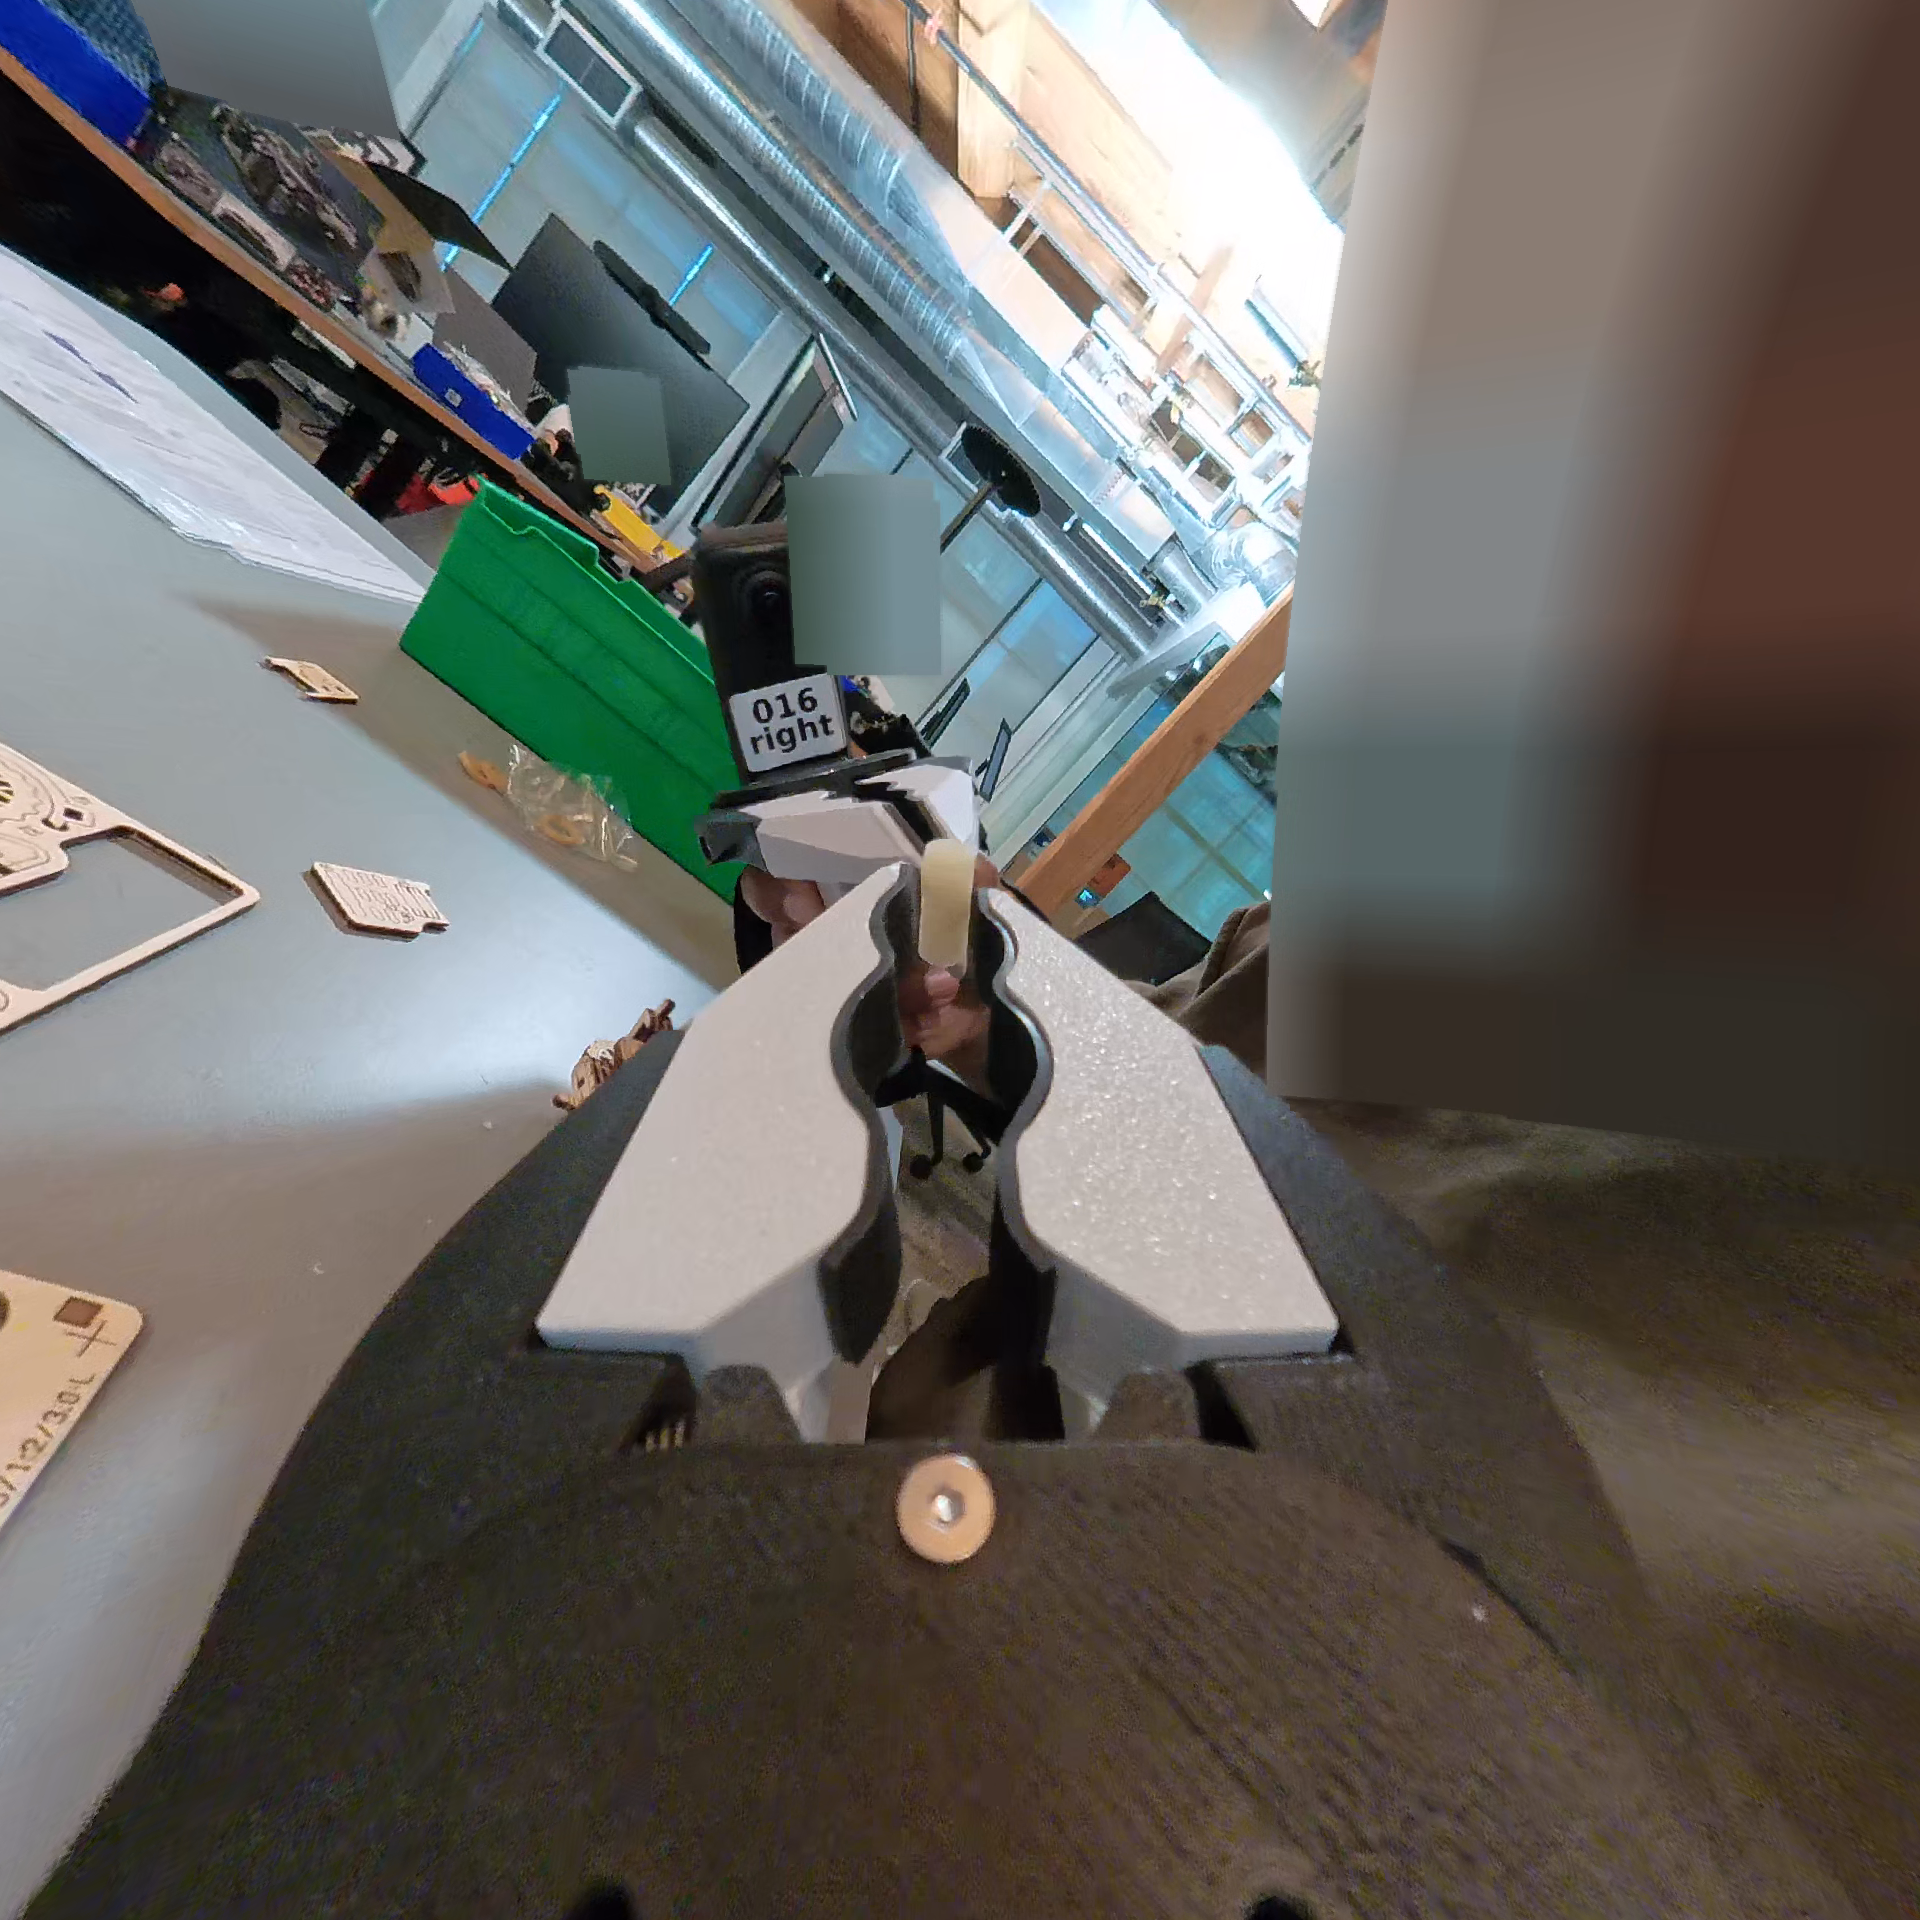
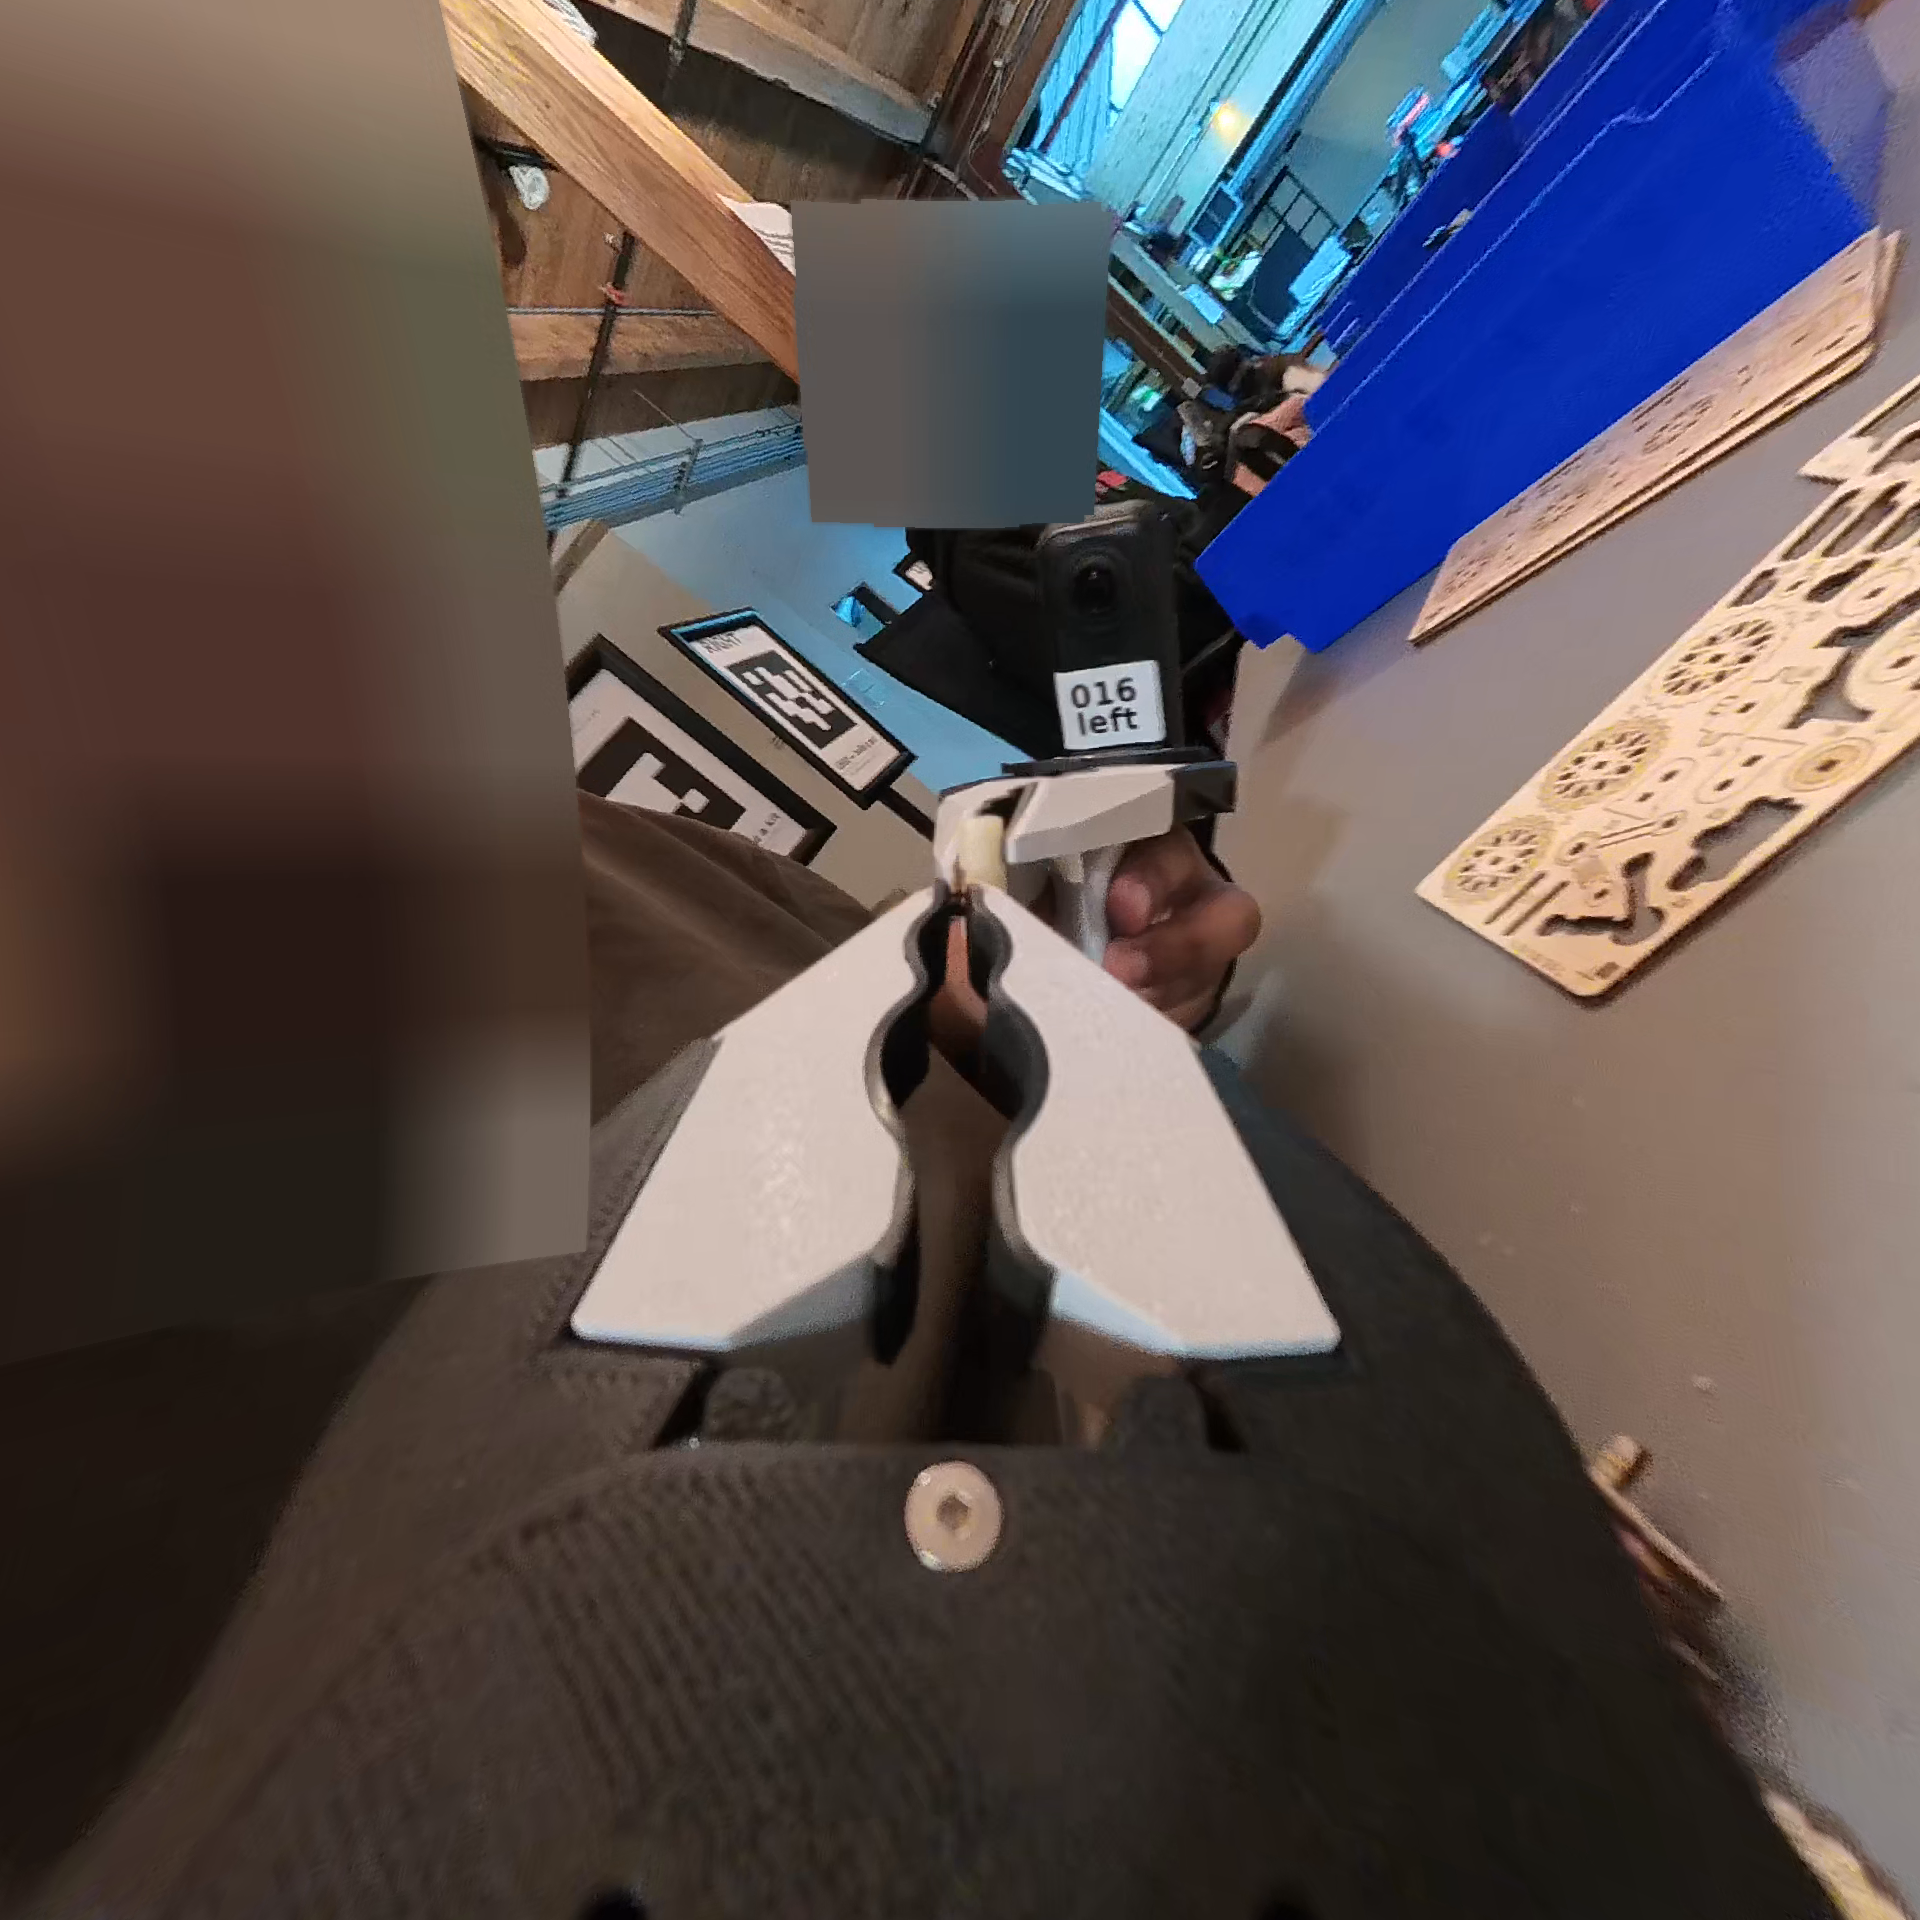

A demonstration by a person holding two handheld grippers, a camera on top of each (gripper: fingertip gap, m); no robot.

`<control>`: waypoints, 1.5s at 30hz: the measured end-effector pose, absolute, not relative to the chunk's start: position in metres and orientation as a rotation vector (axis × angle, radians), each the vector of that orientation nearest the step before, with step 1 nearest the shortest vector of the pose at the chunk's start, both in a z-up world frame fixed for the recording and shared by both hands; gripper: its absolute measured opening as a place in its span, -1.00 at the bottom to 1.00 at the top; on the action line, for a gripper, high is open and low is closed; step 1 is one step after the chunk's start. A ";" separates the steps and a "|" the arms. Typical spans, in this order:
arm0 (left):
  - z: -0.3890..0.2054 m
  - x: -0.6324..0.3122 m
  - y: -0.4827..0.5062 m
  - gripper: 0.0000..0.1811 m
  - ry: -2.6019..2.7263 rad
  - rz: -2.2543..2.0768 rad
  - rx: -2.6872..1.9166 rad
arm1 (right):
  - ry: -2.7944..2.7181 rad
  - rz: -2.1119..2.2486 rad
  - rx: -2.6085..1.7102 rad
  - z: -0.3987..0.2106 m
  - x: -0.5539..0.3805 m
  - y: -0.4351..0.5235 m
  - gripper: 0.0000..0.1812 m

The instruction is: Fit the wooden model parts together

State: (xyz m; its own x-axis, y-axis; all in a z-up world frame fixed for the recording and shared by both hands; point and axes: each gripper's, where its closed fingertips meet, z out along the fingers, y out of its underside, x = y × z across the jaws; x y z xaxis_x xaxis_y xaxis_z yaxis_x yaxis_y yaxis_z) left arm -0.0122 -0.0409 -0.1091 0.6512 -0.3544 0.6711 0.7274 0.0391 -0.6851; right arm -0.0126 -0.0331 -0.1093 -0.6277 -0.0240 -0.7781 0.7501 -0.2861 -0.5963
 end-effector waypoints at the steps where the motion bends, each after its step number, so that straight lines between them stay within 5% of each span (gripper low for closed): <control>1: -0.109 -0.014 -0.041 -0.93 -0.368 -0.860 -1.278 | 1.483 -1.969 0.928 -0.111 -0.014 -0.032 -0.99; 16: -0.127 -0.010 -0.036 -0.94 -0.337 -0.716 -1.473 | 2.283 -1.877 0.898 -0.136 -0.008 -0.040 -0.99; 45: -0.124 -0.017 -0.035 -0.95 -0.436 -0.824 -1.369 | 2.196 -2.023 0.965 -0.122 -0.017 -0.034 -0.99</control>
State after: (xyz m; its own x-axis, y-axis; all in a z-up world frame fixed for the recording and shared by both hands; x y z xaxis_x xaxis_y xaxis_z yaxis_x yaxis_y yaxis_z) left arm -0.0171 -0.0350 -0.1241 0.6564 -0.2596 0.7083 0.7315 -0.0103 -0.6817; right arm -0.0169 -0.0343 -0.1221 -0.8109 0.4279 -0.3992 0.4329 -0.0205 -0.9012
